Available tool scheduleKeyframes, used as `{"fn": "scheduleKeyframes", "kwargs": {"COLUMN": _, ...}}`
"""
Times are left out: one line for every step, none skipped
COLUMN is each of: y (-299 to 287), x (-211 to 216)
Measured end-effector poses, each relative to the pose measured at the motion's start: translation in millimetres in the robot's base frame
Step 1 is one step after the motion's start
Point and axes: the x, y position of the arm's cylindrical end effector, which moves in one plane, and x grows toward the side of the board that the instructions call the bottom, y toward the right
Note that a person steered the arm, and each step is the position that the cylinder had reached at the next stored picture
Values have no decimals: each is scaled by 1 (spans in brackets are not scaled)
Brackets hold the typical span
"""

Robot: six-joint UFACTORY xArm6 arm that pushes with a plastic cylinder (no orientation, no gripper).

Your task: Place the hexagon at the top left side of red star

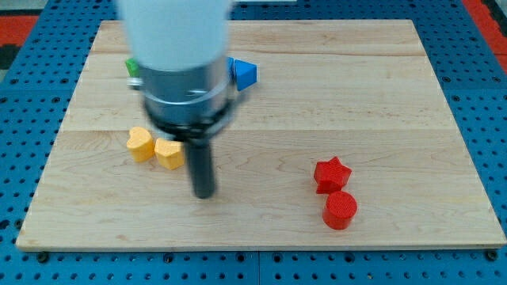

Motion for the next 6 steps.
{"fn": "scheduleKeyframes", "kwargs": {"y": -48, "x": -41}}
{"fn": "scheduleKeyframes", "kwargs": {"y": -2, "x": -77}}
{"fn": "scheduleKeyframes", "kwargs": {"y": -5, "x": -91}}
{"fn": "scheduleKeyframes", "kwargs": {"y": -5, "x": -117}}
{"fn": "scheduleKeyframes", "kwargs": {"y": -4, "x": -133}}
{"fn": "scheduleKeyframes", "kwargs": {"y": 66, "x": -126}}
